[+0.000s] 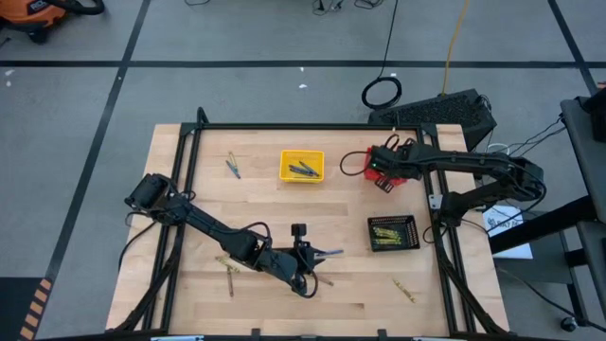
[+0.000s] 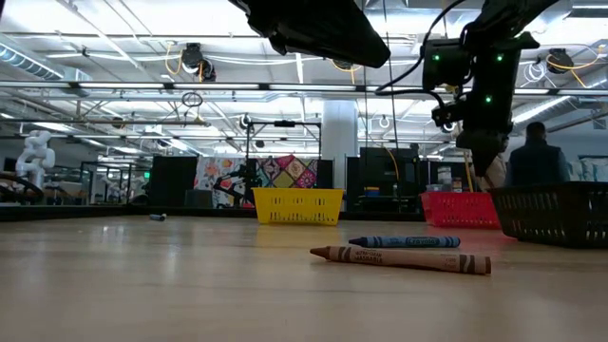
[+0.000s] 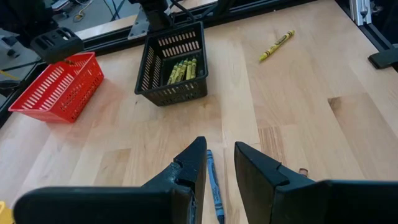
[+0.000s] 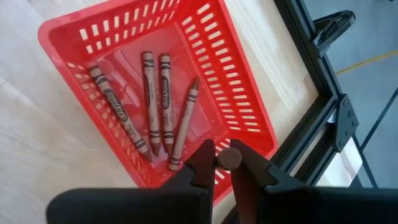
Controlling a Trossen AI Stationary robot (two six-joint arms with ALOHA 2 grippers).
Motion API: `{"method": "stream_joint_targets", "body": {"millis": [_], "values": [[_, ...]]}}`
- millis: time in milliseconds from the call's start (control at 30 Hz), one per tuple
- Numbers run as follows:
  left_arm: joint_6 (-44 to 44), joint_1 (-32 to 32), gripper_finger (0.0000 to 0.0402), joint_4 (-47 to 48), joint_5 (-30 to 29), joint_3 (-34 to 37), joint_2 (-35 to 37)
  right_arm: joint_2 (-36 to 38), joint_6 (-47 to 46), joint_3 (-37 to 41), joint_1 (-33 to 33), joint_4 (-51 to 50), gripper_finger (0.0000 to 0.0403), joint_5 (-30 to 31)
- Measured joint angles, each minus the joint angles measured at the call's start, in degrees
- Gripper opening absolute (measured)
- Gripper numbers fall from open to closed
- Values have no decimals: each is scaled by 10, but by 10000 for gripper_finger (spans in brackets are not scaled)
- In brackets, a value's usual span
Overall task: Sort crayons
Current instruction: Put the brown crayon into the red bin, then put the blue crayon into the yellow bin
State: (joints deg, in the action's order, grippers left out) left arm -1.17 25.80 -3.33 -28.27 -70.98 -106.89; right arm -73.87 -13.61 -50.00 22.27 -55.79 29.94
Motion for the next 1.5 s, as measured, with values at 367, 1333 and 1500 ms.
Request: {"method": "stream_joint_targets", "body": {"millis": [367, 1333, 1500], "values": [[0, 0, 87, 2, 0, 0, 0, -24, -1, 0, 3, 1, 61, 0], [-77, -8, 87, 38, 94, 0, 0, 71, -60, -17, 0, -10, 126, -93], [-91, -21, 87, 43, 103, 0, 0, 112, -103, -47, -14, 8, 126, -157]]}}
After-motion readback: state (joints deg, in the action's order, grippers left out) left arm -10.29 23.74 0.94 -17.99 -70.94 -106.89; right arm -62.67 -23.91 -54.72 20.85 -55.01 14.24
